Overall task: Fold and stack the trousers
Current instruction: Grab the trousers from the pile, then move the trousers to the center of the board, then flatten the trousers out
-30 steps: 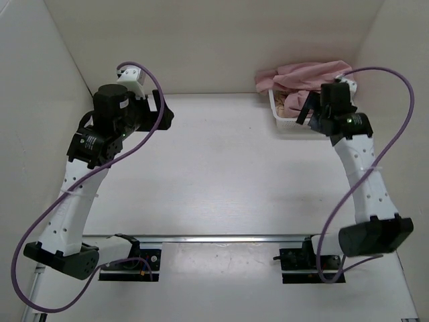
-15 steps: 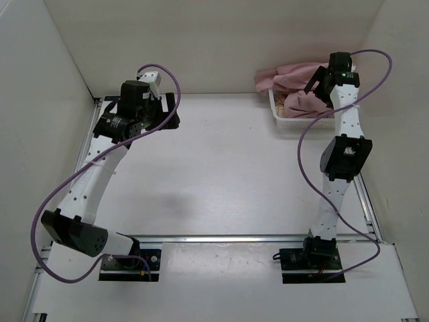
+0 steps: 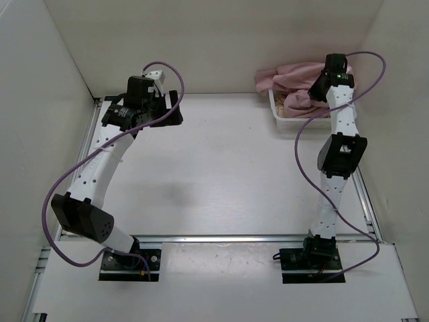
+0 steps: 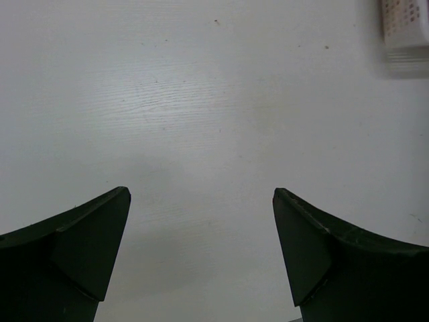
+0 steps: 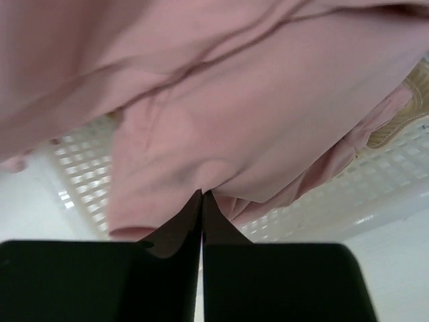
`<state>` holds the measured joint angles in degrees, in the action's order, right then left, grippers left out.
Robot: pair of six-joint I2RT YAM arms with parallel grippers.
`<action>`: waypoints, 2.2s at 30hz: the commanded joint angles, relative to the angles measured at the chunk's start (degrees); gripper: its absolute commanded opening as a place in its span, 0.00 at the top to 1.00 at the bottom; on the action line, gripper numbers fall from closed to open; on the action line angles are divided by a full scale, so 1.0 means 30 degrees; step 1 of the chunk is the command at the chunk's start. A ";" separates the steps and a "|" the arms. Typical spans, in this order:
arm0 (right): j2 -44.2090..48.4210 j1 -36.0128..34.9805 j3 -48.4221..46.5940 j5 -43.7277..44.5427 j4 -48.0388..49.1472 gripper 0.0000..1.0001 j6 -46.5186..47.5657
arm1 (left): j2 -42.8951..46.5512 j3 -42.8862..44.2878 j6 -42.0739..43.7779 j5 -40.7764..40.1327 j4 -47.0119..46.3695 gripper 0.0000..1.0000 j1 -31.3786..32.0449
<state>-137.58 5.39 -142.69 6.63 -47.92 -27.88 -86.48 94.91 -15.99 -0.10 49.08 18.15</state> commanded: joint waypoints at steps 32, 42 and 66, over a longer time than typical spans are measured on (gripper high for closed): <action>1.9309 -1.3622 1.9756 0.0890 0.0476 0.93 0.1031 | 0.4158 -0.5201 -0.3110 0.0028 0.3360 0.08 -0.7164; 1.8973 -2.5166 2.4073 0.0481 0.1005 0.02 -0.3188 | 0.0531 -0.8061 -0.3723 0.4222 -0.0012 0.01 -0.4301; 1.4329 -2.8108 2.2537 0.4990 -0.0399 1.00 -0.2250 | -0.6303 -0.0674 -0.4426 0.4281 0.0134 0.90 -0.1217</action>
<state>-102.85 -81.91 -78.48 13.26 -43.55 -31.97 -111.83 88.31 -29.19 13.04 49.89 15.07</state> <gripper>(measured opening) 0.003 0.115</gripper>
